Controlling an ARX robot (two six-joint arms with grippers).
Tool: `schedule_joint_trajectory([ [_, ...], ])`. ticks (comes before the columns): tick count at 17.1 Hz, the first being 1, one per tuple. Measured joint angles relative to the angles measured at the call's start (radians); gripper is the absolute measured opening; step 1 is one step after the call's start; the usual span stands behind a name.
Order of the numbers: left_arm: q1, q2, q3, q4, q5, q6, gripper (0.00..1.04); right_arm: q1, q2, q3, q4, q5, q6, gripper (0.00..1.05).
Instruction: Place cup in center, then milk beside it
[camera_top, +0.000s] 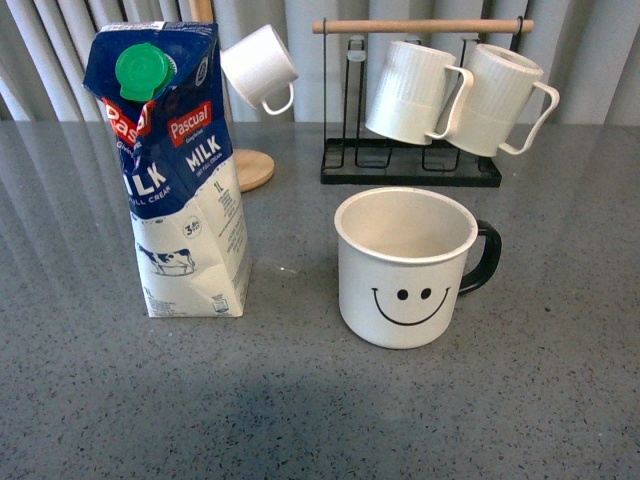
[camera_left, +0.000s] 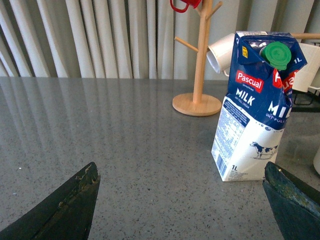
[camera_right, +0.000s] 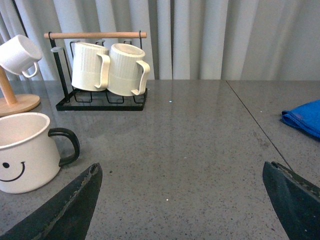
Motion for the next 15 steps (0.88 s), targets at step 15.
schedule_joint_trajectory([
  [15,-0.347,0.941,0.466,0.323,-0.134,-0.045,0.98,0.0,0.0,0.0,0.0,0.0,-0.002,0.98],
])
